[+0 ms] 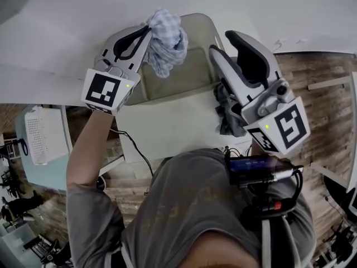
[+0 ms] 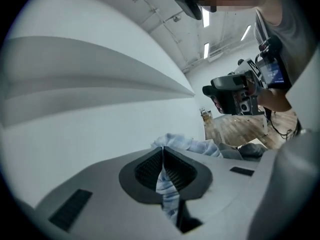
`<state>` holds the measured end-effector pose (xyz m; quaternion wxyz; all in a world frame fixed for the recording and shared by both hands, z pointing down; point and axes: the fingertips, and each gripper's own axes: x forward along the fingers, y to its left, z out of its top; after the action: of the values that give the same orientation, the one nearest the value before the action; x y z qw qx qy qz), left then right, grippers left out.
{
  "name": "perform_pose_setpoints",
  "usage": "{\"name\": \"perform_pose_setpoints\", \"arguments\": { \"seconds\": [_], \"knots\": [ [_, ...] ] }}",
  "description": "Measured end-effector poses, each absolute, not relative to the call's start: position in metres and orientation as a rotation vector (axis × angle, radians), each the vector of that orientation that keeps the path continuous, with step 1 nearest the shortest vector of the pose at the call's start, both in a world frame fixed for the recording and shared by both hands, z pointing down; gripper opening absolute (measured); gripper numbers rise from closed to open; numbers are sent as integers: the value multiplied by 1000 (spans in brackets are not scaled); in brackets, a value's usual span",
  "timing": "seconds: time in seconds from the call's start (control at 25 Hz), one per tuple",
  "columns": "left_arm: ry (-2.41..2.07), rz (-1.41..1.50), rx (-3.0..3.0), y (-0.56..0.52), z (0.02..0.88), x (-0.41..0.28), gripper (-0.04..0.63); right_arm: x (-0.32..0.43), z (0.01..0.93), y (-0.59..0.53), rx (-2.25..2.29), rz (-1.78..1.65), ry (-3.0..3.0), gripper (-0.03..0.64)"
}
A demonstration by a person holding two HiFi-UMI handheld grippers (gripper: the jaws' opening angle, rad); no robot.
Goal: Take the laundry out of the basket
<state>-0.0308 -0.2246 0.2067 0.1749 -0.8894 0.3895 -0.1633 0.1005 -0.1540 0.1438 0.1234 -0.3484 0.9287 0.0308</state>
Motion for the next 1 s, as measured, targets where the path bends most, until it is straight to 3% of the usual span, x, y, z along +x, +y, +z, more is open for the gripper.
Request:
{"name": "perform_pose_setpoints", "arguments": {
  "seconds": [0.64,1.0],
  "knots": [
    [1244,-216,-2408,-99,70,-99,18,67,108,-76,-917,188,2681,155],
    [1209,-112,-2415,23,72,-114,18,48,125,11,-946,225,2684,155]
  ]
}}
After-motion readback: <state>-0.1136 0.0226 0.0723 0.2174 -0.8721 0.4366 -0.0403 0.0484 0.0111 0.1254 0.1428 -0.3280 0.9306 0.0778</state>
